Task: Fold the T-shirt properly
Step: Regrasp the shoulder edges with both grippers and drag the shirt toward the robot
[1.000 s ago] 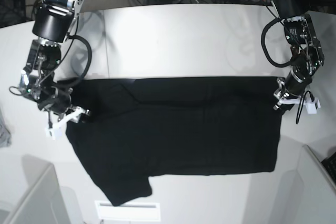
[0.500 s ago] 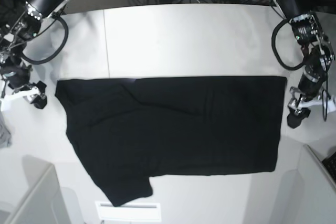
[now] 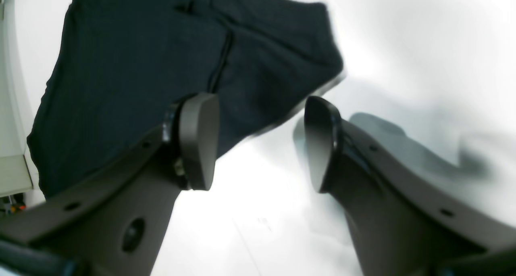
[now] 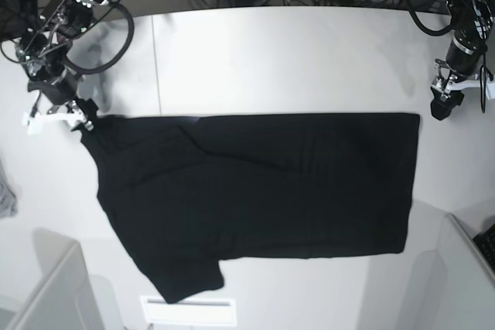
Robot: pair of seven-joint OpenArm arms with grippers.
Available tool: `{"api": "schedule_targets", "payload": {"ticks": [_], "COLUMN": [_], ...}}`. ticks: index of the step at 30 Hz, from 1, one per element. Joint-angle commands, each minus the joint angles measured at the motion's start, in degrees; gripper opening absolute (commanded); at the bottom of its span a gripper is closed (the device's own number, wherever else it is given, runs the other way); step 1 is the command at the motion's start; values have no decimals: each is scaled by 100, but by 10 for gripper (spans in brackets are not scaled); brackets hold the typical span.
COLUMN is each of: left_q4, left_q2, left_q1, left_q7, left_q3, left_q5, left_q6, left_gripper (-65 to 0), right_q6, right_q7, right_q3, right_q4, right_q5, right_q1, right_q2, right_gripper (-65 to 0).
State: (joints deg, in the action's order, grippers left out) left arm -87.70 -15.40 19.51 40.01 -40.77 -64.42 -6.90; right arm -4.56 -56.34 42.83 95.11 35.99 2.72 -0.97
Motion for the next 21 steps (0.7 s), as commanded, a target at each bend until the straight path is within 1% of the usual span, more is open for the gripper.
{"api": "schedule_targets", "payload": {"ticks": [1,3,5,8,12,16,21], "left_q4": [-96,-96,-87,-96,-17,467,977], "left_q2": [-82,-56,-29,23,94,146,146], "left_q1": [5,-12,-39,-179,-355,-680,-1041], "left_q7": [-76,-76,-76,-76,-76,-76,-67], "left_q3": [-15,3,55,126,187,187,187], "left_q5": [-85,-85,73,363,451,451,451], "left_q6": [-62,-62,-62,-62,-62,-62,-62], "left_gripper": [-237,-237,-237,-237,-237,-237,-237], "right_q6": [-32,-32,-32,-32,-41,-41,-41], "right_q7": [126,311,486,592,812,856,856], "right_q3": [20,20,20,12,12,3,-32], "right_q4": [-47,-337,-619,-935,-1410,-1735,-1788], "right_q5": [63,63,63,63,63,63,54], "right_q1": [-109,-127,-145,-171,-320,-470,-575], "right_q2": [66,66,66,66,84,102,102], "right_gripper": [-330,-333,-330,-329,-329,-329,-329]}}
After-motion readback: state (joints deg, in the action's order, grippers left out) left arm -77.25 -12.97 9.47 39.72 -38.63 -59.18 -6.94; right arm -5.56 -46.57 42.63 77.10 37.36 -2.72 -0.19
